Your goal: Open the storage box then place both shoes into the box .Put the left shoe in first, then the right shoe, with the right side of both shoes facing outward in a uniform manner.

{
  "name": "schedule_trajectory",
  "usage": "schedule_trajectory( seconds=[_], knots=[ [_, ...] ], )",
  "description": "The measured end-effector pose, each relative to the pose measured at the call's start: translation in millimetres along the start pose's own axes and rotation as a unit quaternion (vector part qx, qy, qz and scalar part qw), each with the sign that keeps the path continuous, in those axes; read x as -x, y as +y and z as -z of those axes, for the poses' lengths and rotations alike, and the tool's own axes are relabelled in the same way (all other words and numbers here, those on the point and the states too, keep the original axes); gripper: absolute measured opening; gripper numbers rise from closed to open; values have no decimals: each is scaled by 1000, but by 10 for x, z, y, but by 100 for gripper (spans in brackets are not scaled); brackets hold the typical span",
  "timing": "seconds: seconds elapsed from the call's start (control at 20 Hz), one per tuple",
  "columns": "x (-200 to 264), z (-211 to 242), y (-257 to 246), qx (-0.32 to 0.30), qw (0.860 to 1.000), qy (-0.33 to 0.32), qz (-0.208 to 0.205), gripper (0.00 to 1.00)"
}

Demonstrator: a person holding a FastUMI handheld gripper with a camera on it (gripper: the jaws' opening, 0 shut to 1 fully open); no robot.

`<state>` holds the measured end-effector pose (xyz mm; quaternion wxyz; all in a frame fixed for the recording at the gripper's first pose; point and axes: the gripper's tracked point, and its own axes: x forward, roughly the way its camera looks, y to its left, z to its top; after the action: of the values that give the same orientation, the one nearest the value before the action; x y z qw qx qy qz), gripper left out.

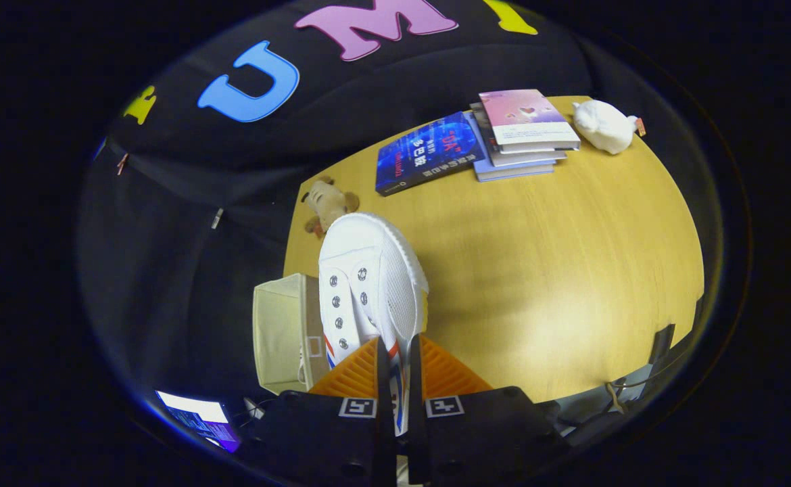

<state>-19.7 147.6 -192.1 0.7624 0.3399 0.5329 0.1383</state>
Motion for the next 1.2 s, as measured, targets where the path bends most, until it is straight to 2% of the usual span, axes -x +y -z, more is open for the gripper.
schedule_trajectory(
  seconds=[0.2,0.5,0.8,1.05,1.1,1.15,1.2],
  knots=[
    [-133,132,743,4,999,24,-34,11],
    [-532,487,1521,15,997,64,-38,11],
    [-1077,821,1634,35,995,95,13,11],
    [-1344,983,1501,59,991,113,51,12],
    [-1385,986,1558,57,991,113,36,14],
    [-1423,1004,1656,50,992,111,12,30],
    [-1421,948,1726,48,993,108,0,37]
  ],
)
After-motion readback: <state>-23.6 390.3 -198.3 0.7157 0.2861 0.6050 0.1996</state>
